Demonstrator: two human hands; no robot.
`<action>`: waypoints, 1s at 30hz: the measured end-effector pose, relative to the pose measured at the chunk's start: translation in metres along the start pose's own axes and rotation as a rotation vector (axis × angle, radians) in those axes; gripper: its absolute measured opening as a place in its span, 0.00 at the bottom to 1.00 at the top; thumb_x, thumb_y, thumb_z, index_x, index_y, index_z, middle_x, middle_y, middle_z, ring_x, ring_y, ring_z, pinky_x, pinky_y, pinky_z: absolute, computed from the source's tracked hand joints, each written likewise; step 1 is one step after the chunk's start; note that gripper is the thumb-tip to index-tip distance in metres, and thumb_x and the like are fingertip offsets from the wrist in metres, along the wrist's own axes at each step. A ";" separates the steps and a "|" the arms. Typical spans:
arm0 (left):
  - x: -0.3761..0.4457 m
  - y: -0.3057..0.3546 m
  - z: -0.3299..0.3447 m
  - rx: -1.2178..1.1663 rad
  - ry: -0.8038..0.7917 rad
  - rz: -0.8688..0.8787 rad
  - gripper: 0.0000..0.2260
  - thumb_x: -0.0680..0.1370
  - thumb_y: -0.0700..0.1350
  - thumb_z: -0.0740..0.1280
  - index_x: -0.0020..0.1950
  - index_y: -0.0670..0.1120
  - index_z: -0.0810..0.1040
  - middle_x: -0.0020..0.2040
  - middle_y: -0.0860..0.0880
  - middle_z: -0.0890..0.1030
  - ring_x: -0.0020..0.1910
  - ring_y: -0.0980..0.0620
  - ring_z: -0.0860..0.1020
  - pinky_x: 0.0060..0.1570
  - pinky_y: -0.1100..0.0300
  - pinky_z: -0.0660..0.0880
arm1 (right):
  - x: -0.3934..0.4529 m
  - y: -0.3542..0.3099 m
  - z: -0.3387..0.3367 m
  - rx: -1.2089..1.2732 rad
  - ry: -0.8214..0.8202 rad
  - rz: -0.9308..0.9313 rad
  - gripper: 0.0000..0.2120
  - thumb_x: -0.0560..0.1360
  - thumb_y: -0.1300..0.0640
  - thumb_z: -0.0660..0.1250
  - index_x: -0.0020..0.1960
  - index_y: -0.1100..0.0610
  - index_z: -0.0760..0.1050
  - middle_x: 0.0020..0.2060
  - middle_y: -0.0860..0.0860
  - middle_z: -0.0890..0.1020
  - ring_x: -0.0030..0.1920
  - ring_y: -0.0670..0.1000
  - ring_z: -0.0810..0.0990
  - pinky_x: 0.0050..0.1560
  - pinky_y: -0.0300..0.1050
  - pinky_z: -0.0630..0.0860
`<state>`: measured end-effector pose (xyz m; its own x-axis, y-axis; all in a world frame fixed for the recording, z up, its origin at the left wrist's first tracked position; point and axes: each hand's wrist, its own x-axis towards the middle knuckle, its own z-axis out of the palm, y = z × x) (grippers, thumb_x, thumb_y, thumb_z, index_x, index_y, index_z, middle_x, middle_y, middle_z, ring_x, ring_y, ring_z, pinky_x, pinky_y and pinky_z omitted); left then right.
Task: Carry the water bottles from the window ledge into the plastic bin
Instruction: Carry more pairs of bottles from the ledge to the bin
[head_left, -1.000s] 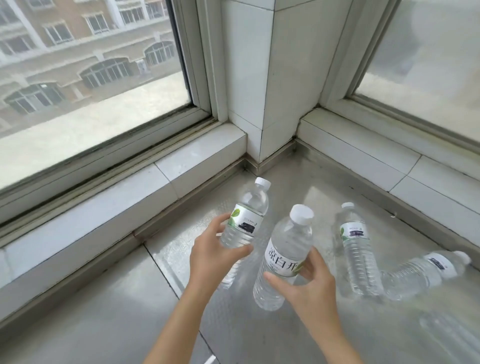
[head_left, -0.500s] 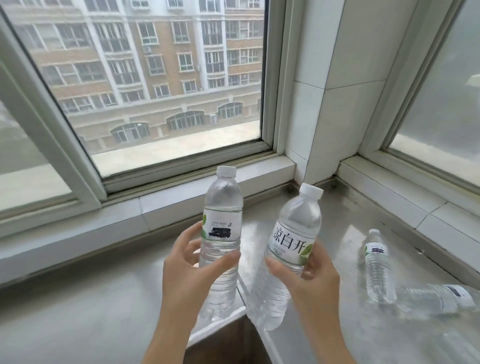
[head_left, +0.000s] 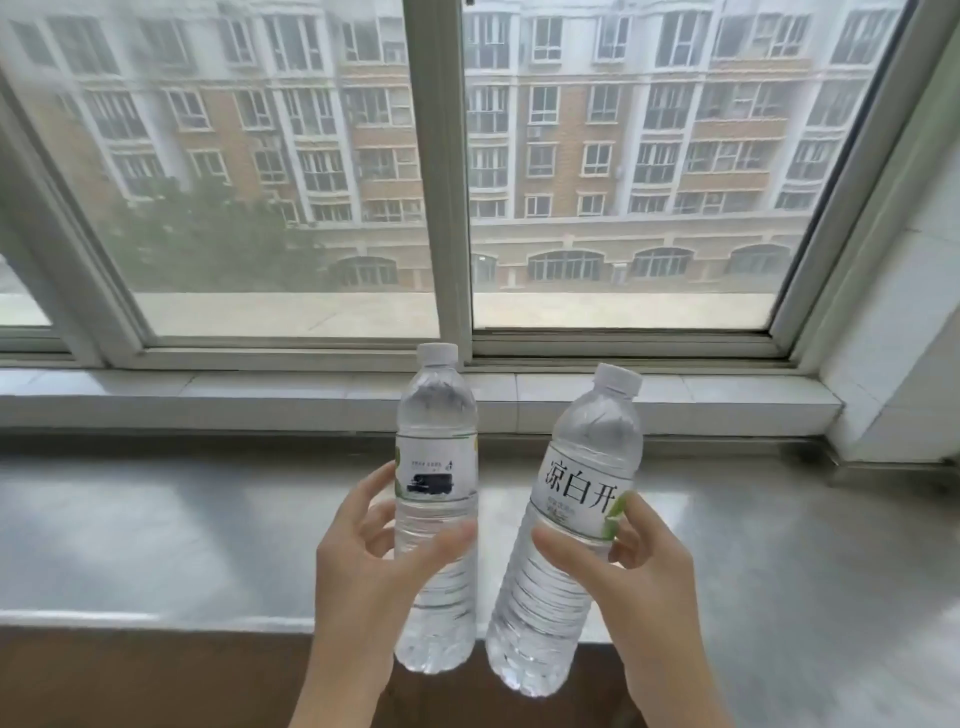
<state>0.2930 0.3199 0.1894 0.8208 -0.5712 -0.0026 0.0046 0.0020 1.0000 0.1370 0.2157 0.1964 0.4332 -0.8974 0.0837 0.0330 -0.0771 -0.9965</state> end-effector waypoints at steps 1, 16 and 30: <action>-0.002 0.000 -0.018 -0.003 0.041 -0.008 0.40 0.50 0.52 0.84 0.61 0.61 0.76 0.51 0.52 0.86 0.49 0.53 0.85 0.53 0.47 0.80 | -0.002 -0.001 0.016 0.009 -0.037 0.016 0.18 0.60 0.60 0.80 0.47 0.47 0.81 0.40 0.44 0.86 0.39 0.47 0.83 0.36 0.36 0.77; -0.051 -0.006 -0.333 -0.051 0.580 -0.018 0.45 0.48 0.55 0.82 0.66 0.55 0.76 0.50 0.51 0.86 0.45 0.56 0.85 0.48 0.47 0.82 | -0.121 -0.016 0.310 0.047 -0.624 0.083 0.34 0.57 0.71 0.80 0.53 0.42 0.77 0.40 0.39 0.85 0.38 0.45 0.86 0.35 0.33 0.78; -0.131 0.010 -0.544 -0.119 1.018 0.090 0.32 0.54 0.46 0.82 0.57 0.59 0.80 0.49 0.52 0.87 0.47 0.53 0.86 0.45 0.51 0.80 | -0.239 -0.030 0.529 0.081 -1.038 0.060 0.41 0.53 0.59 0.84 0.59 0.36 0.73 0.47 0.51 0.86 0.45 0.51 0.86 0.50 0.57 0.80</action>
<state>0.4962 0.8415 0.1979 0.9159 0.4012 0.0141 -0.0694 0.1237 0.9899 0.5089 0.6621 0.2043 0.9964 -0.0808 0.0274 0.0291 0.0193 -0.9994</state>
